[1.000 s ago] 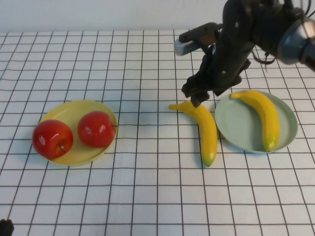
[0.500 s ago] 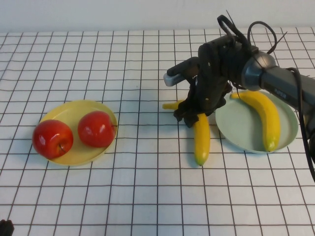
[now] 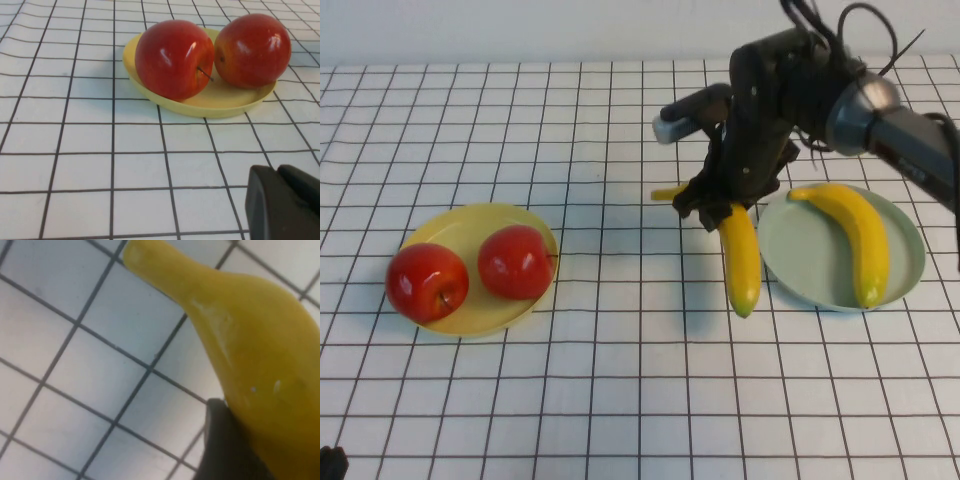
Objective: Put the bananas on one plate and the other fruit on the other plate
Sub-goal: Put another type of fruit in the right plate
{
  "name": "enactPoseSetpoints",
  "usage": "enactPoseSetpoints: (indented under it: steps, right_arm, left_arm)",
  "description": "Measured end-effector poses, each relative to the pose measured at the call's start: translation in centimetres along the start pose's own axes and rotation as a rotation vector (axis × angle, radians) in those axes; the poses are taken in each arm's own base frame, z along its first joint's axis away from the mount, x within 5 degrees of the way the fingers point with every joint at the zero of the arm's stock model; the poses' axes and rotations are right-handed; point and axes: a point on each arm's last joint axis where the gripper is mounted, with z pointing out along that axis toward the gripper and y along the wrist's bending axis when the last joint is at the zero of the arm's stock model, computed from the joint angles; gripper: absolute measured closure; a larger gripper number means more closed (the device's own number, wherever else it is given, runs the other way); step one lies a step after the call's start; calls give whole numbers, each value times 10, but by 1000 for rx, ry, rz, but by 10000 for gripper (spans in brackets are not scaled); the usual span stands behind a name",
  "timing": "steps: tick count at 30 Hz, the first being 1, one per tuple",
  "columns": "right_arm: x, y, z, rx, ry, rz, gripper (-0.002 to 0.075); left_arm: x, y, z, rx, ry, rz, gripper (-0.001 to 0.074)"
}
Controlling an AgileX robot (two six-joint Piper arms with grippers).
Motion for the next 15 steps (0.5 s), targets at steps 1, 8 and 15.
enactPoseSetpoints:
  steps: [1,8,15]
  right_arm:
    - [-1,-3,-14,4,-14,12,407]
    - [7,-44,-63,45,-50,62,408]
    - [33,-64,-29,58,95,61,408]
  left_arm:
    - [0,0,0,0,0,0,736]
    - [0,0,0,0,0,0,736]
    - [0,0,0,0,0,0,736]
